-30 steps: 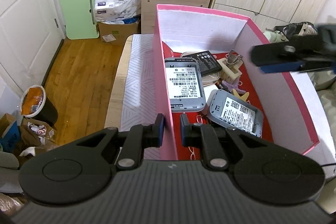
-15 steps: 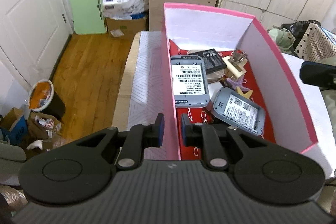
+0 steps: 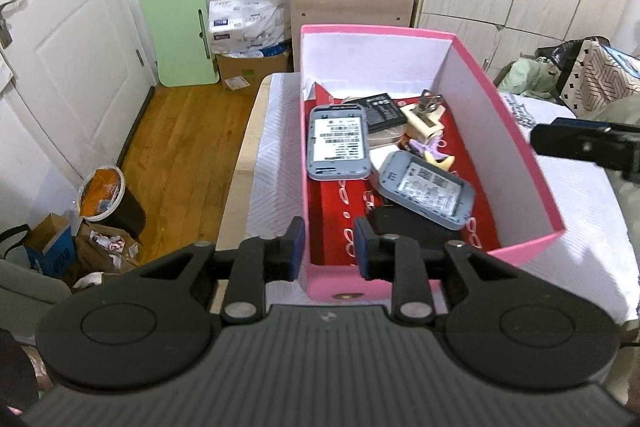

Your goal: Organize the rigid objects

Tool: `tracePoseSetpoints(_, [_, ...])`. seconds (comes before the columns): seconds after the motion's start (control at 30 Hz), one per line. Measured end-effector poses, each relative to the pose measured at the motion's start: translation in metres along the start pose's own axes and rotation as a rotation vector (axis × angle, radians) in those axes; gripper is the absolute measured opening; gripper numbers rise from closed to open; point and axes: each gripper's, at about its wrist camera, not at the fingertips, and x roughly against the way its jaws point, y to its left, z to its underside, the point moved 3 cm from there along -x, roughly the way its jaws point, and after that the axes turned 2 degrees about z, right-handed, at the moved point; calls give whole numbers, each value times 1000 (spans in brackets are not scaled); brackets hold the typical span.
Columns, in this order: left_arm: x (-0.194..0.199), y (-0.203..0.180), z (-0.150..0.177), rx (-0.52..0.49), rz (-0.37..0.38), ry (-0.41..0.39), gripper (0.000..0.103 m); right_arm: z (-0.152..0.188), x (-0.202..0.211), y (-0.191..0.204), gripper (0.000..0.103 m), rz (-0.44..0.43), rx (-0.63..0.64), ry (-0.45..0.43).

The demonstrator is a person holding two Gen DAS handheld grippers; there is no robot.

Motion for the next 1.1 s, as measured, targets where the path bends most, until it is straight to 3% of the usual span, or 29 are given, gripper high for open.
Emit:
tracePoseSetpoints(0.07, [8, -7, 1, -4, -6, -9, 39, 3, 4, 1, 79, 23, 31, -5])
tracePoseSetpoints(0.13, [15, -17, 2, -27, -13, -12, 44, 9, 6, 9, 79, 92, 147, -9])
tracePoseSetpoints(0.2, [21, -26, 5, -40, -8, -5, 49, 12, 7, 10, 81, 143, 176, -3])
tracePoseSetpoints(0.27, [26, -33, 5, -41, 13, -4, 62, 13, 10, 6, 86, 140, 156, 6])
tracePoseSetpoints(0.4, [32, -47, 9, -36, 44, -8, 78, 13, 19, -3, 99, 194, 83, 10])
tracePoseSetpoints(0.47, [32, -52, 10, -29, 39, 3, 89, 14, 25, -9, 100, 243, 25, 15])
tracePoseSetpoints(0.53, [31, -59, 11, -33, 6, 14, 94, 16, 34, -15, 101, 239, -32, 28])
tracePoseSetpoints(0.67, [29, -70, 15, -53, -52, 52, 95, 25, 53, -21, 101, 169, -76, 59])
tracePoseSetpoints(0.9, [34, -80, 23, 1, -17, -9, 95, 31, 90, -27, 100, 264, -71, 6])
tracePoseSetpoints(1.0, [34, -83, 25, 19, -26, -29, 95, 36, 94, -21, 95, 336, 20, 55])
tracePoseSetpoints(1.1, [32, -86, 27, 31, -26, -27, 95, 38, 102, -18, 95, 373, 54, 34])
